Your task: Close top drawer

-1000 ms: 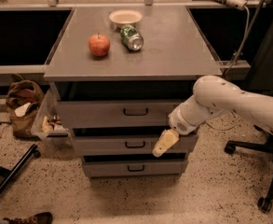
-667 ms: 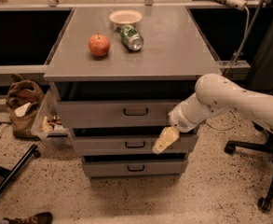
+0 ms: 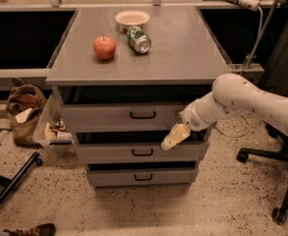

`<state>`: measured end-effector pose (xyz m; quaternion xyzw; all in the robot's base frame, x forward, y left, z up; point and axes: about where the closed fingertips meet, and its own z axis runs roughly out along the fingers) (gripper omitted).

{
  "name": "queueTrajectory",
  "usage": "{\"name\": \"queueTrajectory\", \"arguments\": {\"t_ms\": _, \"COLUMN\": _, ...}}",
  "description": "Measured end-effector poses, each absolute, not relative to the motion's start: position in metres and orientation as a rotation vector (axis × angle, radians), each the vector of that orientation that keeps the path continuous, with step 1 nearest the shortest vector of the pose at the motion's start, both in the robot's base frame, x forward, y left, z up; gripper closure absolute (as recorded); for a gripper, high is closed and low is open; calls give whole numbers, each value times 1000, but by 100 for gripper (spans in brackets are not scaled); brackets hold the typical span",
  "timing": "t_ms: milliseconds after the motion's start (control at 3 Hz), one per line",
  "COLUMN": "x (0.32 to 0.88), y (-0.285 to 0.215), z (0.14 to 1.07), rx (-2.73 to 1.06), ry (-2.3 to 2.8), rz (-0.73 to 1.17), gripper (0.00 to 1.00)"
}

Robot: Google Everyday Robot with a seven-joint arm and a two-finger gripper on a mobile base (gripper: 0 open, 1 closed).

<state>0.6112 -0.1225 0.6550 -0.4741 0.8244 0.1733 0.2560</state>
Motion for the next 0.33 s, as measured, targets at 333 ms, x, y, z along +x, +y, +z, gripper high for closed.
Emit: {"name": "queueTrajectory", "arguments": {"t_ms": 333, "x": 612, "y": -122, "z": 655, "rx": -1285, "ry": 2237, "rz": 470, "gripper": 0}}
